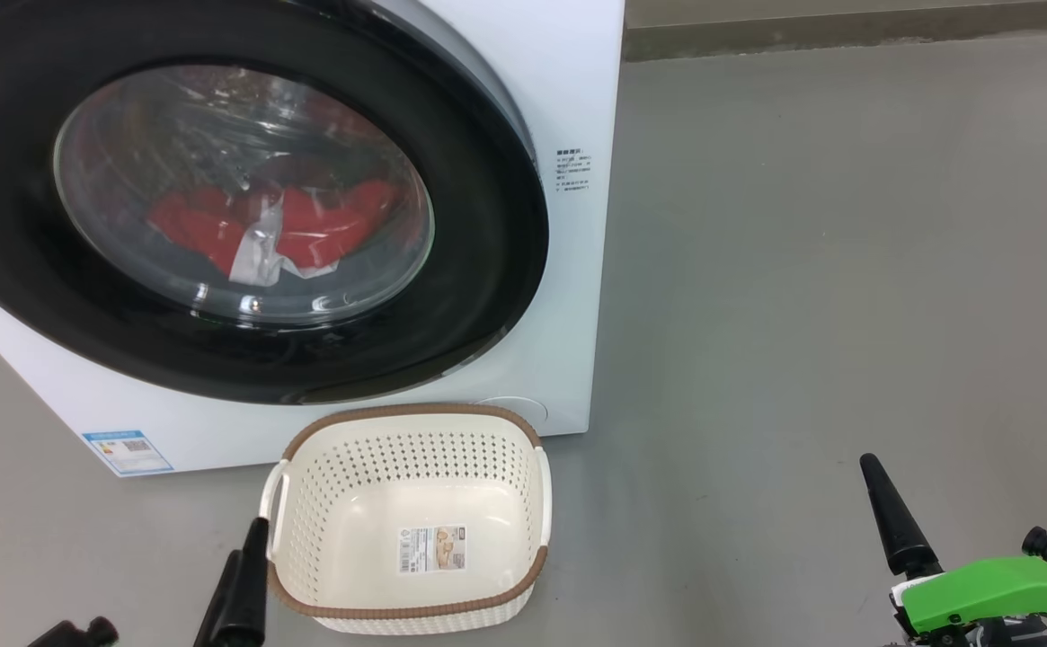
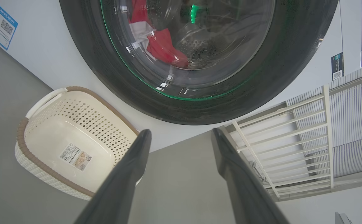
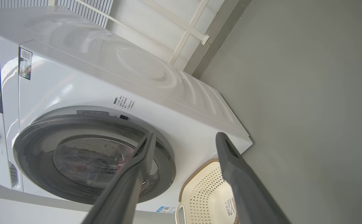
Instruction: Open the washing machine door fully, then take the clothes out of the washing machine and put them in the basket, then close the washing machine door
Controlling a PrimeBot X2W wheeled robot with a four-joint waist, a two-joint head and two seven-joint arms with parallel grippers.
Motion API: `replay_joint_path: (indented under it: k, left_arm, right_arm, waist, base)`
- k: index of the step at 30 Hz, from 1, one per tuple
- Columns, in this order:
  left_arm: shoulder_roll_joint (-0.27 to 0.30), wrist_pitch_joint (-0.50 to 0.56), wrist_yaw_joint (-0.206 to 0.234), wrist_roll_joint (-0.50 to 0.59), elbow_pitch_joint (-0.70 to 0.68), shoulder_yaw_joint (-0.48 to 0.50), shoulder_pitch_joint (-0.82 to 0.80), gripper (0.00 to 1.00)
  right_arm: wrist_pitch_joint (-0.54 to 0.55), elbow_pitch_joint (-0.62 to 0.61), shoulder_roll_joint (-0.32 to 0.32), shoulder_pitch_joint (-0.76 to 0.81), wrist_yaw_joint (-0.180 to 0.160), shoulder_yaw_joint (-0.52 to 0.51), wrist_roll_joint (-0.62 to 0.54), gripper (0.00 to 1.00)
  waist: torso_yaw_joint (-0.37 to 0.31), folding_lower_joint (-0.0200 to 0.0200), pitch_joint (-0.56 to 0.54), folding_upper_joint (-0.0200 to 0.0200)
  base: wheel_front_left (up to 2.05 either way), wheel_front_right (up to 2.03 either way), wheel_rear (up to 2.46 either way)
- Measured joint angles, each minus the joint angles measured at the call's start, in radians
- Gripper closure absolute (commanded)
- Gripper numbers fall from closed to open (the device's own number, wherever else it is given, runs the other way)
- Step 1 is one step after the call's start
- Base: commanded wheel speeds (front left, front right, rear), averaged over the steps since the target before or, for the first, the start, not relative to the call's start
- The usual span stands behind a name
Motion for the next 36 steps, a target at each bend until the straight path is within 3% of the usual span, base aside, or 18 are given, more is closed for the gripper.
replay_joint_path:
  k: [15,36]
  left_arm:
    - [0.020,-0.044,0.061,0.190,-0.027,-0.041,0.019,0.00]
    - [0.029,-0.099,0.100,0.426,-0.063,-0.072,0.038,0.00]
  right_arm:
    - [-0.041,-0.001,-0.005,0.011,0.000,0.008,-0.177,0.00]
    - [-0.100,-0.002,-0.028,0.013,0.000,0.044,-0.362,0.00]
  waist:
    - [0.006,0.0000,0.003,0.0000]
    - [0.017,0.0000,0.008,0.0000]
  base:
    - [0.00,0.00,0.00]
    - [0.00,0.00,0.00]
